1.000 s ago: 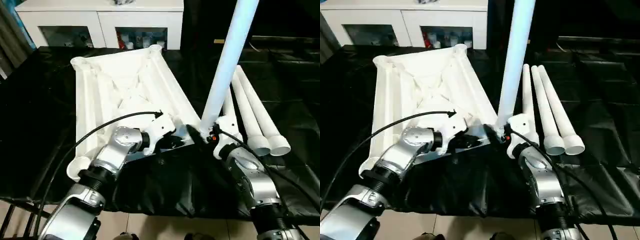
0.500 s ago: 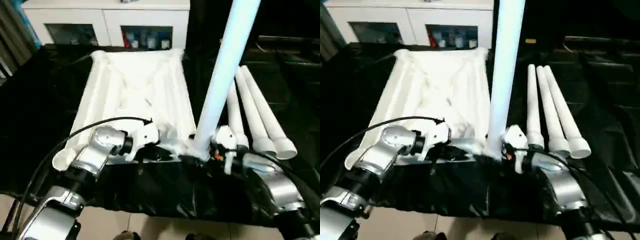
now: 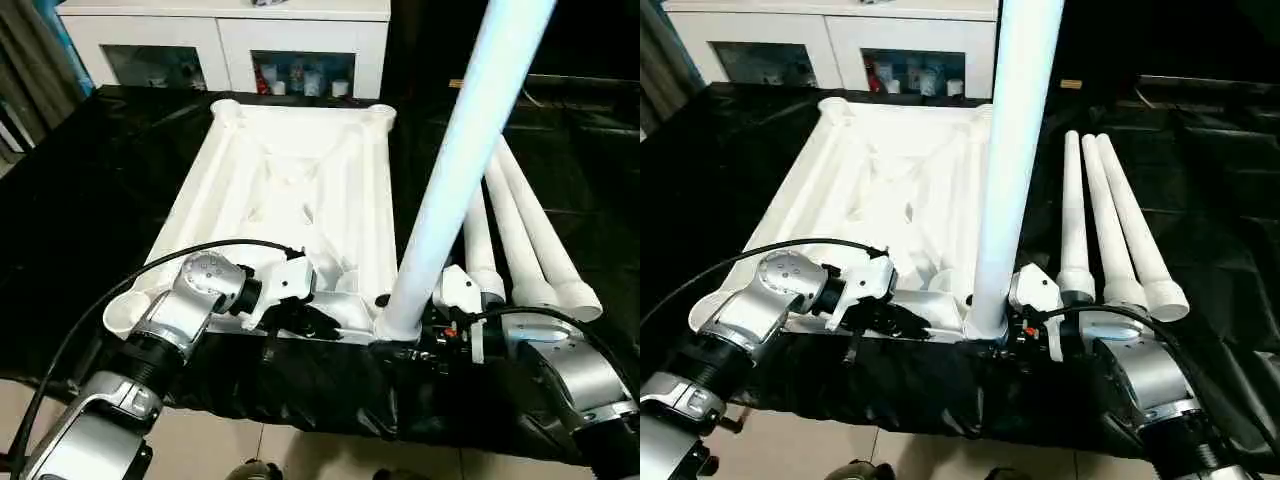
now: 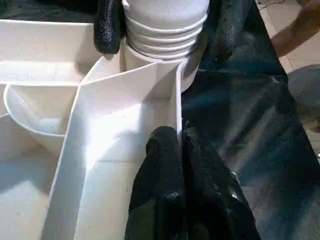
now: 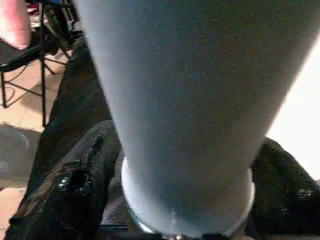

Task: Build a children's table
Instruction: Rotate leg to tighten

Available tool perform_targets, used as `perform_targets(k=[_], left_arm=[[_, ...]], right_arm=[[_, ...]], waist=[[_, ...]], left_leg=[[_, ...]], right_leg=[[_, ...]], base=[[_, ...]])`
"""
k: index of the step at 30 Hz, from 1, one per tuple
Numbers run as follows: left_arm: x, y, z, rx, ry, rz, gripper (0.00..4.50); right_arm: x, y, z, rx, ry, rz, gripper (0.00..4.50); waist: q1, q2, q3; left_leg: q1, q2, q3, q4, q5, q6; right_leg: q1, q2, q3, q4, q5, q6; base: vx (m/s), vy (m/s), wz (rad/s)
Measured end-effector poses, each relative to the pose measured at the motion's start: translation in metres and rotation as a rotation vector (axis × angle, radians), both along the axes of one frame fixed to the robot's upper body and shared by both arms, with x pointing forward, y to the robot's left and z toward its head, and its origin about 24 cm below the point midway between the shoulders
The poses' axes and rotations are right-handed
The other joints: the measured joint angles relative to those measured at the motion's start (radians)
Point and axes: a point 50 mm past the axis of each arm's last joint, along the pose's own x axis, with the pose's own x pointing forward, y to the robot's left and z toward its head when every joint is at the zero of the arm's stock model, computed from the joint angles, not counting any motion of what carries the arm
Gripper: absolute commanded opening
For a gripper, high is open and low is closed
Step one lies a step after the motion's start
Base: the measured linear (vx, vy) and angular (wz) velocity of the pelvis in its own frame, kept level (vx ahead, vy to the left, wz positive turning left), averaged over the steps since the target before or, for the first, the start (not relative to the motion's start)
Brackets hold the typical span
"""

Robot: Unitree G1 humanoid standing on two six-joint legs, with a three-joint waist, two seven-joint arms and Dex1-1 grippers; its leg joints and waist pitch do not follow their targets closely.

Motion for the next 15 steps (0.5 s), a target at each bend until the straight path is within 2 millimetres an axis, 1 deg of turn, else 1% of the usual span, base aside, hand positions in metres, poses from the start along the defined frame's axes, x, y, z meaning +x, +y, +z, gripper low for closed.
perform_targets(k=[2,3,4,5,7,8,13,15], left_arm=[[-0.0005,0.0003,0.0002,0.001,0.001,-0.01,0.0],[-0.0007,0.0006,0.0003,0.002,0.001,-0.015,0.0],[-0.0008,0.0011,0.0004,0.004,0.0,-0.018,0.0],[-0.0009,0.0014,0.0005,0.004,0.0,-0.021,0.0],[-0.0011,0.0014,0.0006,0.004,0.0,-0.025,0.0],[-0.0013,0.0016,0.0005,0.005,0.001,-0.028,0.0],[-0.0013,0.0018,0.0002,0.001,0.004,-0.028,0.0],[-0.0005,0.0012,-0.0005,-0.008,0.008,-0.01,0.0]], right_arm=[[-0.0002,-0.0006,0.0001,-0.002,0.003,0.004,3.26],[-0.0006,-0.0005,0.0001,-0.001,0.005,0.01,3.15],[-0.0008,-0.0002,0.0,-0.001,0.007,0.014,2.94],[-0.0011,-0.0001,0.0001,0.0,0.01,0.018,2.88],[-0.0014,0.0,0.0003,-0.002,0.012,0.023,2.86],[-0.0017,0.0002,0.0005,-0.003,0.016,0.026,2.77],[-0.002,0.0007,0.0005,-0.004,0.022,0.027,2.72],[-0.0007,0.0028,-0.0013,0.008,0.017,-0.009,2.72]], waist=[[0.005,0.0,0.0],[0.006,0.0,0.0],[0.006,0.0,0.0],[0.006,0.0,0.0],[0.006,0.0,0.0],[0.006,0.0,0.0],[0.007,0.0,0.0],[0.005,-0.001,-0.001]], left_leg=[[0.0,0.0,0.0,0.0,0.0,0.0],[0.0,0.0,0.0,0.0,0.0,0.0],[0.0,0.0,0.0,0.0,0.0,0.0],[0.0,0.0,0.0,0.0,0.0,0.0],[0.0,0.0,0.0,0.0,0.0,0.0],[0.0,0.0,0.0,0.0,0.0,0.001],[0.0,0.0,0.0,0.001,0.001,0.001],[0.001,0.0,0.0,0.001,0.0,0.001]], right_leg=[[0.0,0.0,0.0,0.0,0.0,0.0],[0.0,0.0,0.0,0.0,0.0,0.0],[0.0,0.0,0.0,0.0,0.0,0.0],[0.0,0.0,0.0,0.0,0.0,0.0],[0.0,0.0,0.0,0.0,0.0,0.0],[0.0,0.0,0.0,0.0,0.0,0.0],[0.0,0.0,0.0,0.001,0.0,0.0],[0.001,0.0,0.0,0.002,0.0,0.0]], base=[[0.0,0.0,0.0],[0.0,0.0,0.0],[0.0,0.0,0.0],[0.0,0.0,0.0],[0.0,0.0,0.0],[0.0,0.0,0.0],[0.0,0.0,0.0],[0.0,0.0,0.0]])
